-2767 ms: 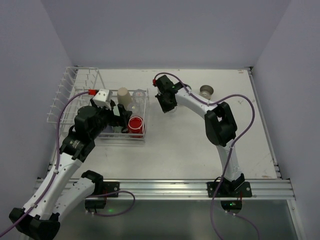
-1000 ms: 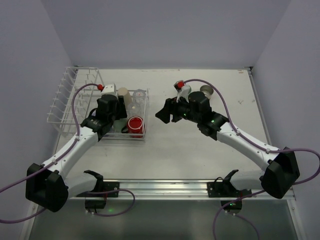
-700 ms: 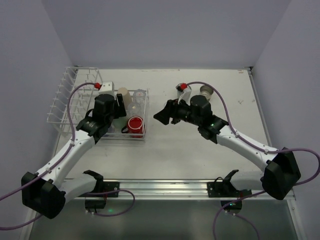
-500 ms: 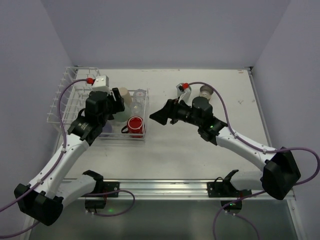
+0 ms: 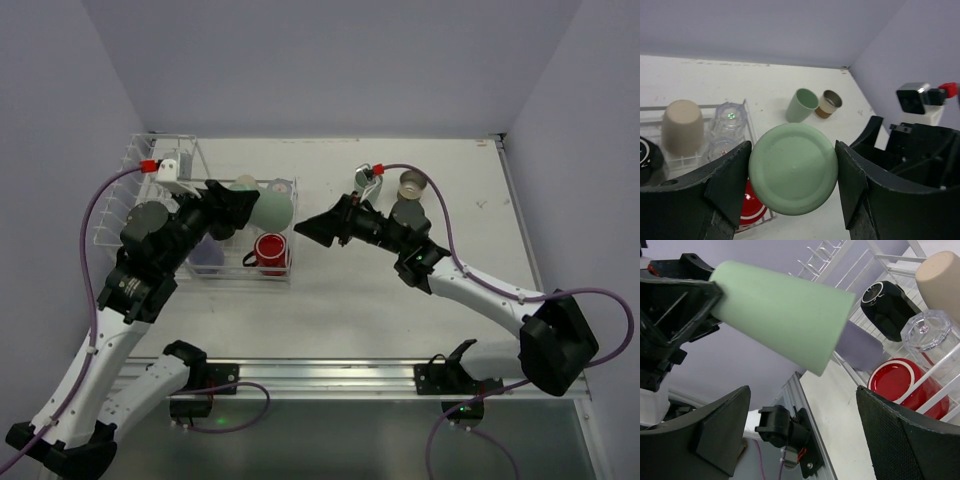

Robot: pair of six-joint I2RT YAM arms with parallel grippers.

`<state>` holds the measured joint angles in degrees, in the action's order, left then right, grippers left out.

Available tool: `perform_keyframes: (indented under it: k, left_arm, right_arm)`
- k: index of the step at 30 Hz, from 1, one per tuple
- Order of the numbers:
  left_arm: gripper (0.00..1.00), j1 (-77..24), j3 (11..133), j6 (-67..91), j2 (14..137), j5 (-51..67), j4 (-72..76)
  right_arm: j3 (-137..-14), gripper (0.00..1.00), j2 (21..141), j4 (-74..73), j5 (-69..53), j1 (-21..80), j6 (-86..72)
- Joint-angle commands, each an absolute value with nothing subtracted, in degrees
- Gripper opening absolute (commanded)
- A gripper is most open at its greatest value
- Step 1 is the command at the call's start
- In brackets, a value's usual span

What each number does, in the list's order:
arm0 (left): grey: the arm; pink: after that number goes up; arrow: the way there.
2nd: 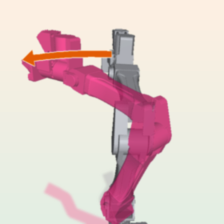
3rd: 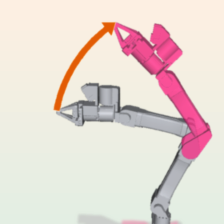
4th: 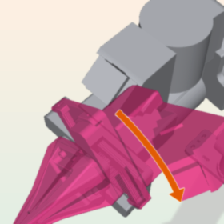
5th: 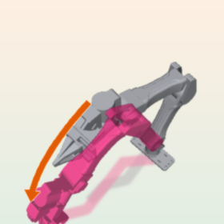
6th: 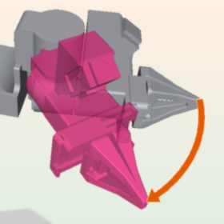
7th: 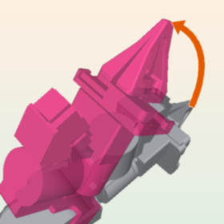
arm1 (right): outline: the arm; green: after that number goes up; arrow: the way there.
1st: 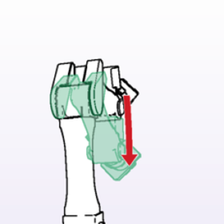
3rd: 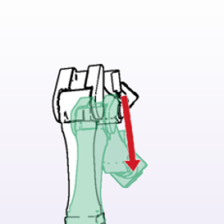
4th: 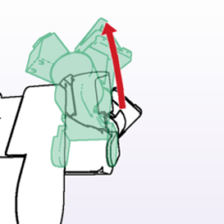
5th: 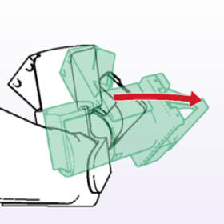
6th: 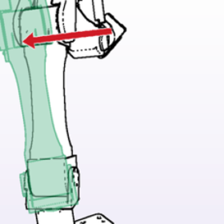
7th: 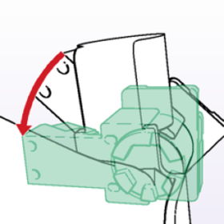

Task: Unload the cups from the dish rack

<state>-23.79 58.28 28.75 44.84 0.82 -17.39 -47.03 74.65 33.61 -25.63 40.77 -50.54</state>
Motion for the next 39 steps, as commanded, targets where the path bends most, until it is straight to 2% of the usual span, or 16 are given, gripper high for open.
perform_keyframes:
  k: [1,5,13,15,17,19,21,22,23,25,26,28,32,33,39]
  left_arm:
    - [0.25,-24.08,57.05,32.95,43.07,9.22,-9.94]
    - [0.25,-24.08,54.41,36.55,41.92,13.7,-3.62]
    - [0.25,-24.08,48.7,42.35,41.57,20.39,8.24]
    - [0.31,-24.08,47.73,43.24,41.4,21.09,9.92]
    - [0.4,-24.08,46.59,44.12,41.57,21.79,11.24]
    - [0.46,-24.08,45.27,44.47,41.75,21.88,11.69]
    - [0.55,-24.08,44.39,44.74,41.84,22.59,11.95]
    - [0.62,-24.08,43.6,44.65,41.92,22.94,12.13]
    - [0.78,-24.08,43.33,44.47,42.01,23.55,12.13]
    - [0.95,-24.08,43.07,42.73,42.01,23.99,11.26]
    - [1.0,-24.08,43.15,41.84,42.1,24.17,10.64]
    - [1.0,-24.08,44.29,38.43,42.19,24.34,8.1]
    - [1.0,-24.08,48.33,31.3,43.06,21.28,-0.07]
    - [1.0,-24.08,49.91,29.9,43.15,20.14,-3.31]
    - [1.0,-24.08,49.84,22.07,41.22,15.56,-13.09]
  right_arm:
    - [-46.06,0.88,74.45,39.29,-24.09,41.04,-52.21]
    - [-45.79,0.88,73.92,40.43,-23.73,41.04,-52.12]
    - [-46.14,0.72,74.27,51.56,-28.91,40.96,-53.7]
    - [-45.18,0.69,74.71,55.09,-28.92,40.96,-55.63]
    - [-43.95,0.63,75.06,60.54,-28.13,40.96,-57.03]
    - [-42.9,0.58,74.97,64.57,-26.99,41.04,-58.53]
    - [-41.4,0.44,73.84,66.87,-25.41,40.96,-58.45]
    - [-40.96,0.38,73.31,67.23,-24.79,40.96,-58.19]
    - [-39.74,0.25,72.6,67.41,-23.48,40.96,-57.31]
    - [-38.42,0.12,70.07,66.89,-21.89,40.96,-56.08]
    - [-37.54,0.04,69.09,66.01,-21.19,40.87,-54.77]
    - [-37.62,0.0,66.29,59.71,-20.66,40.35,-52.83]
    - [-41.21,0.0,61.18,39.25,-17.24,39.99,-42.47]
    - [-42.18,0.0,60.48,30.32,-14.44,39.99,-40.36]
    - [-53.51,0.0,59.85,-0.64,-1.24,36.5,-27.52]
